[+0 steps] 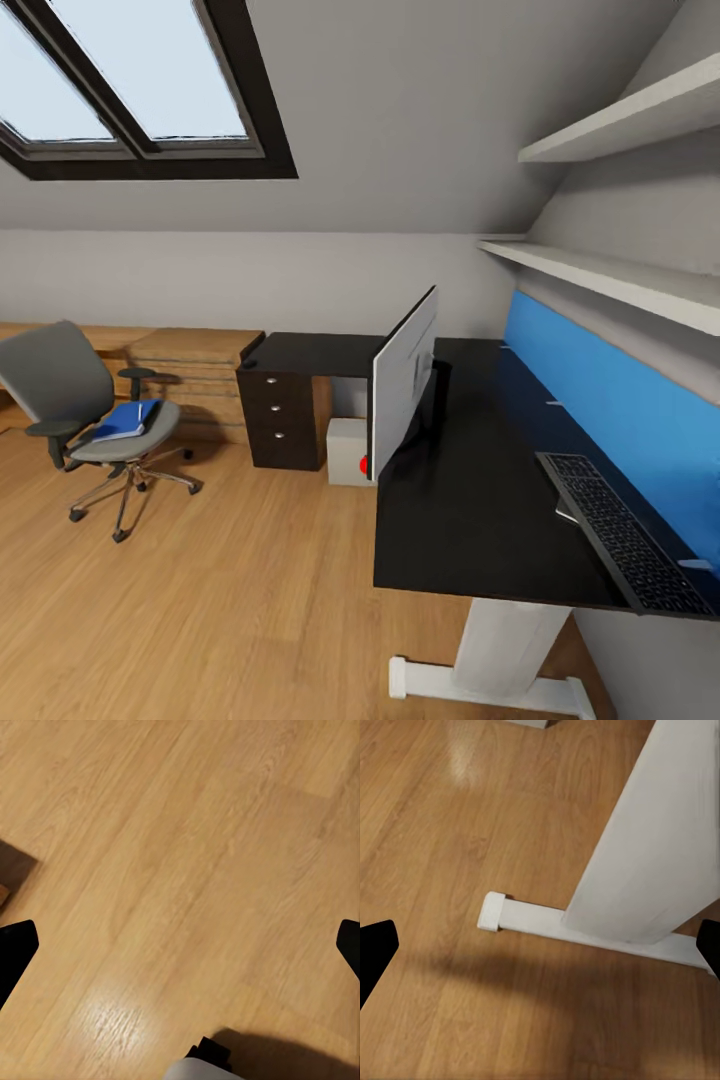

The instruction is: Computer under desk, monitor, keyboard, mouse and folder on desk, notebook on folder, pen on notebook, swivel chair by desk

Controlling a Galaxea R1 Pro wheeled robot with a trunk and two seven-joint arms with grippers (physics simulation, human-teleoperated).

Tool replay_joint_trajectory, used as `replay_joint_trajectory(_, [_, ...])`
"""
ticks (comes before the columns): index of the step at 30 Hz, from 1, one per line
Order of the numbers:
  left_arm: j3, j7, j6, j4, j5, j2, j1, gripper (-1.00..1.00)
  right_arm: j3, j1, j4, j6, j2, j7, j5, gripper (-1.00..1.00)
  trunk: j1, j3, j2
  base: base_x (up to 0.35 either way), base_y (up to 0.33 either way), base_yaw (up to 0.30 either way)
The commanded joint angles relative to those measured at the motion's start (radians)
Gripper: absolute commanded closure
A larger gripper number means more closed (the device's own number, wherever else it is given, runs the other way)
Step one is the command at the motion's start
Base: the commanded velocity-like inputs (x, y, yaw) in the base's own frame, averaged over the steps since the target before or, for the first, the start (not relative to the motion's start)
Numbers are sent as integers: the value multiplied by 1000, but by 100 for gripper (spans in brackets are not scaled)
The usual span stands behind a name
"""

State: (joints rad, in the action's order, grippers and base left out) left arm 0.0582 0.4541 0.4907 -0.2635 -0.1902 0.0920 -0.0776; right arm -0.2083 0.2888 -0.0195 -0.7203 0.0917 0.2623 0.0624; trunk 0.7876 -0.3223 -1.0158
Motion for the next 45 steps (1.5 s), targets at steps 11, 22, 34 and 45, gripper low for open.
replay_joint_trajectory(11, [6, 5, 4, 0, -8, -1, -1, -100, -4, 1, -2, -2, 0, 11, 7, -100, -42, 33, 77, -1, -3, -2])
replay_joint_trajectory(22, [5, 3, 3, 1, -8, -2, -1, -100, -3, 1, -2, -2, -3, 10, 7, -100, -54, 43, 98, 0, 0, -172])
replay_joint_trajectory(34, [5, 3, 3, 1, -8, -3, -1, -100, -3, 1, -2, -2, -1, 11, 6, -100, -54, 43, 98, 0, -145, -132])
replay_joint_trajectory(45, [93, 7, -42, -313, 42, 6, -1, -100, 2, 1, 165, 1, -7, 26, 0, -100, -54, 43, 98, 0, -121, -1])
